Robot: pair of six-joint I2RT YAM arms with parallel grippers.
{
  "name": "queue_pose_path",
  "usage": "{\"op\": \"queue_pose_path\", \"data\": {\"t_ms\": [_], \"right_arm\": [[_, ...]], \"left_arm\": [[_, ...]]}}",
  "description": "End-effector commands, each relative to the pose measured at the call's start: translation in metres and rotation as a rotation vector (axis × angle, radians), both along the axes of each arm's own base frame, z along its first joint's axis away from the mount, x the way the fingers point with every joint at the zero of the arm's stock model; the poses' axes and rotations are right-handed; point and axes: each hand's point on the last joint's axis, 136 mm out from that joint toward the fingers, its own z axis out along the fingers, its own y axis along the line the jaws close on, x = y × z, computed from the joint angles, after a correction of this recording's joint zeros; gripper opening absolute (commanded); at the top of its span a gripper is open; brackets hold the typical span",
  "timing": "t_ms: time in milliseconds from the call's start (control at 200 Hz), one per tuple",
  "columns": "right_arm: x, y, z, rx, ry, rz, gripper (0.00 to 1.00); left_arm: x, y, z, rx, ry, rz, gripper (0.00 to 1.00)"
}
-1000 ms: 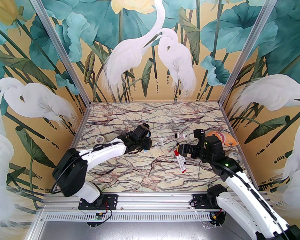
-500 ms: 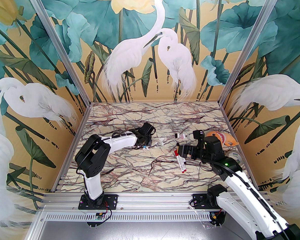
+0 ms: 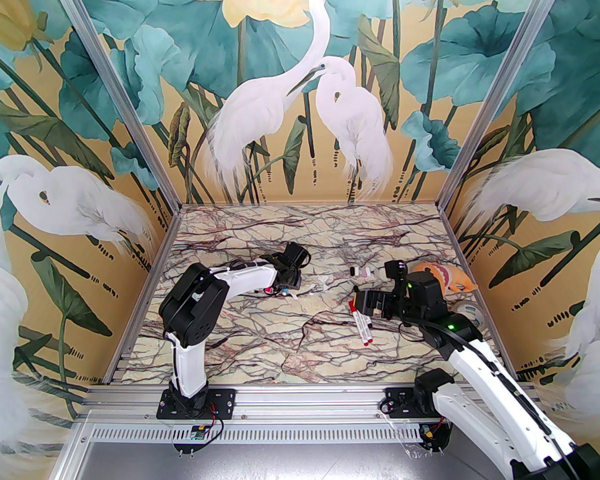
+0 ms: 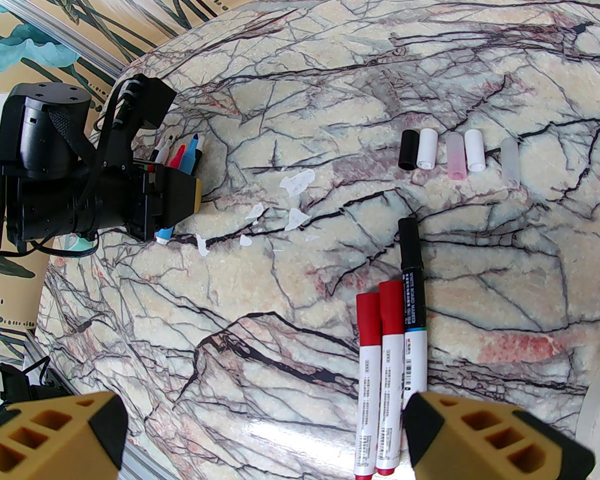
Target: Open the pen caps
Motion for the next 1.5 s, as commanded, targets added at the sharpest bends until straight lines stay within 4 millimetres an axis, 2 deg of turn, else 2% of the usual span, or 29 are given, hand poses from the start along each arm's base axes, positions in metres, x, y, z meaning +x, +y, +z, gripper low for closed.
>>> {"op": "queue_pose_path", "data": {"t_ms": [0, 125, 440, 725, 840, 975, 1195, 1400, 1495], "right_arm": [[-0.001, 0.0, 0.0, -0.008, -0.007, 0.004, 0.99], [-0.002, 0.001, -0.001, 0.001, -0.005, 0.009, 0.99], [0.0, 0.001, -0.002, -0.005, -0.002, 0.011, 0.99], [-0.001, 0.004, -0.002, 0.001, 0.001, 0.02, 0.99], [0.004, 0.004, -0.002, 0.016, -0.008, -0.002, 0.99], [0.009, 0.002, 0.003, 0.018, -0.04, -0.038, 0.99], [0.006, -0.006, -0.021, -0.028, -0.04, -0.076, 0.99], [0.013, -0.011, 0.002, -0.002, -0.119, -0.13, 0.99], [0.018, -0.013, 0.002, -0.027, -0.119, -0.152, 1.0]], "left_arm": [[0.002, 0.007, -0.008, 0.044, 0.011, 0.005, 0.12], [0.002, 0.007, -0.011, 0.047, 0.019, 0.012, 0.13], [0.004, 0.008, -0.012, 0.064, 0.022, 0.022, 0.24], [0.007, 0.01, -0.001, 0.074, 0.005, 0.028, 0.32], [0.007, 0.007, 0.018, 0.038, -0.017, 0.027, 0.32], [-0.002, -0.004, 0.048, -0.096, -0.039, 0.019, 0.35], [-0.039, -0.025, 0.09, -0.397, -0.03, -0.023, 0.42], [-0.072, -0.033, 0.116, -0.594, -0.04, -0.085, 0.46], [-0.083, -0.037, 0.129, -0.661, -0.053, -0.128, 0.57]]}}
